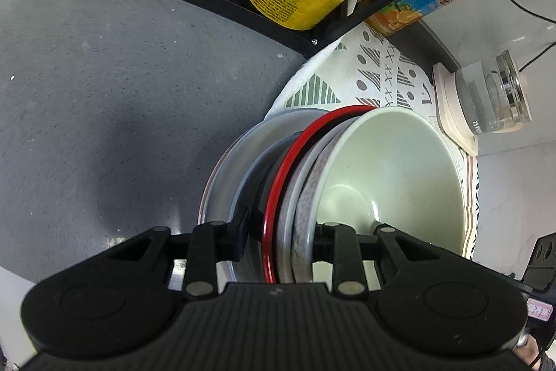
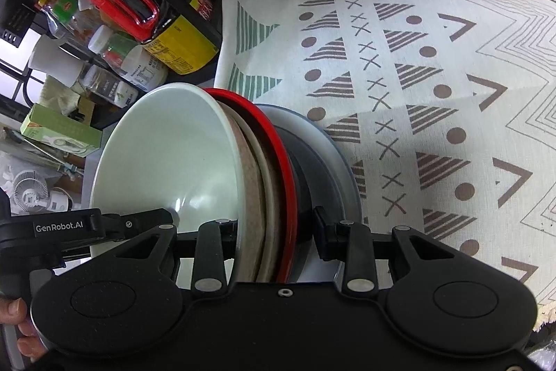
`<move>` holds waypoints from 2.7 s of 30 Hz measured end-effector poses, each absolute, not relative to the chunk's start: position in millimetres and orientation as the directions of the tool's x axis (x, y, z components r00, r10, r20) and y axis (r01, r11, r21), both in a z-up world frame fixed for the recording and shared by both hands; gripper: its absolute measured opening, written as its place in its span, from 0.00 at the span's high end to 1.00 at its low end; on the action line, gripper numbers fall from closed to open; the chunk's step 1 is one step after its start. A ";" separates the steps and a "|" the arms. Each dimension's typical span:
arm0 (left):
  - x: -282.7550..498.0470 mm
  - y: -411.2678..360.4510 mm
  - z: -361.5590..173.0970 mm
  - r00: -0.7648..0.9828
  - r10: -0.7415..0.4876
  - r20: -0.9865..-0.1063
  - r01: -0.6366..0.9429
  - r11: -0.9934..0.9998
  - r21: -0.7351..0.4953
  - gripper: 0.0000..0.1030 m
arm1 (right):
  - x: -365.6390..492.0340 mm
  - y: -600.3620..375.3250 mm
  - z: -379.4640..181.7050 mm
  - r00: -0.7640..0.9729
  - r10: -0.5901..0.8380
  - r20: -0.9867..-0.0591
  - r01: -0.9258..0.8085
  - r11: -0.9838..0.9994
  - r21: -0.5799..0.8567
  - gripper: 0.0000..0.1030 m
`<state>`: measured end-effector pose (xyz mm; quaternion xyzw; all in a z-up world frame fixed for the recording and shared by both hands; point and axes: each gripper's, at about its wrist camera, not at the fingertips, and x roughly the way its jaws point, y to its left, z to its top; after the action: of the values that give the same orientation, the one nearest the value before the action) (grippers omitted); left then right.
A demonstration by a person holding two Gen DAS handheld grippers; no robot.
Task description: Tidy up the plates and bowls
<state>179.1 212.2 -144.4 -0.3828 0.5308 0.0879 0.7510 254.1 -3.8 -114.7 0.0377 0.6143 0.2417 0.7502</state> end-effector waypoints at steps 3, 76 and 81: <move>181.3 213.5 -144.4 0.419 -0.284 -0.862 -0.535 0.690 -0.487 0.73 | 255.6 -3.9 -116.0 0.124 0.407 -0.905 -0.304 0.884 0.356 0.68; -10.9 61.1 4.2 0.693 -0.070 -0.717 -0.239 0.917 -0.321 0.03 | 6.8 -156.2 37.6 0.629 0.327 -0.705 -0.260 0.943 0.206 0.00; -18.7 39.9 13.5 0.700 -0.062 -0.711 -0.204 0.937 -0.282 0.02 | -8.9 -164.0 42.7 0.656 0.312 -0.688 -0.241 0.949 0.201 0.00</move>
<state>-18.7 39.9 13.5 -0.1726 0.3850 0.0393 0.9058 -8.9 -164.0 42.7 0.0460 0.3861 0.1522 0.9087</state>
